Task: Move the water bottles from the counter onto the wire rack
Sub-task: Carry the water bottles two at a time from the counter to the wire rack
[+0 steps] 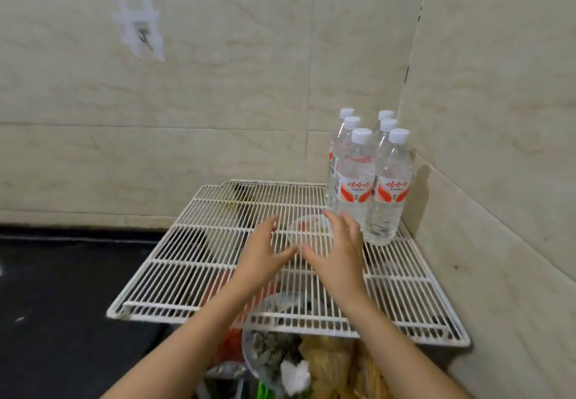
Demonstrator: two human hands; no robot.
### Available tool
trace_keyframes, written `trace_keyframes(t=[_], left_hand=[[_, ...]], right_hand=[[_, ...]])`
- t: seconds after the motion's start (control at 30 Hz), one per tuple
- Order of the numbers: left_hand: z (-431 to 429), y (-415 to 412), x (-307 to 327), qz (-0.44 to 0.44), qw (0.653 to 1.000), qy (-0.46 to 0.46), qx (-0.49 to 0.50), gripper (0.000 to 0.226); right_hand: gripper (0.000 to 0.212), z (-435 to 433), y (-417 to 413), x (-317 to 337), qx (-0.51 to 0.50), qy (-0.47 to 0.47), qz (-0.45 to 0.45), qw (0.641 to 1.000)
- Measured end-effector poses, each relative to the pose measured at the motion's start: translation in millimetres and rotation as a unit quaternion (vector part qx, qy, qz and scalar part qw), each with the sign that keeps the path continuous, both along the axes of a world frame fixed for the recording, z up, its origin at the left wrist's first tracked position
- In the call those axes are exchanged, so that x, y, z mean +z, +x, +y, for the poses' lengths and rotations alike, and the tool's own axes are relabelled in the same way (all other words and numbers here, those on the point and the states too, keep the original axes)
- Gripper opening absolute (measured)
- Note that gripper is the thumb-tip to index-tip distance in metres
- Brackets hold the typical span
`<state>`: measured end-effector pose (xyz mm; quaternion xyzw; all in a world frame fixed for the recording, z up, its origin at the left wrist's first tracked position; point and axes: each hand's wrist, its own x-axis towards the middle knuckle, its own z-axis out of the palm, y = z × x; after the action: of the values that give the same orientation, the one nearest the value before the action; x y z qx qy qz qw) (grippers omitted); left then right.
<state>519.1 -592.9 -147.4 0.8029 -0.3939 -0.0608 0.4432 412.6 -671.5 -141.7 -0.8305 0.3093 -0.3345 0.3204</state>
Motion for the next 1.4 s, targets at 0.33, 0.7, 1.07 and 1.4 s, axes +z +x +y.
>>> trace_keyframes(t=[0.33, 0.7, 1.07, 1.4], left_hand=[[163.2, 38.1, -12.4, -0.044, 0.98, -0.013, 0.192, 0.054], [469.3, 15.6, -43.2, 0.01, 0.896, 0.007, 0.443, 0.05], [661.9, -50.0, -85.4, 0.071, 0.803, -0.001, 0.591, 0.046], [738.9, -15.9, -90.7, 0.079, 0.751, 0.009, 0.656, 0.042]], right_hand=[[0.066, 86.6, 46.5, -10.9, 0.136, -0.022, 0.128, 0.982], [0.066, 347.8, 93.8, -29.0, 0.349, -0.083, 0.166, 0.918], [0.067, 535.4, 102.6, -71.9, 0.483, -0.105, 0.233, 0.838], [0.07, 624.1, 183.5, -91.9, 0.556, -0.112, 0.236, 0.789]])
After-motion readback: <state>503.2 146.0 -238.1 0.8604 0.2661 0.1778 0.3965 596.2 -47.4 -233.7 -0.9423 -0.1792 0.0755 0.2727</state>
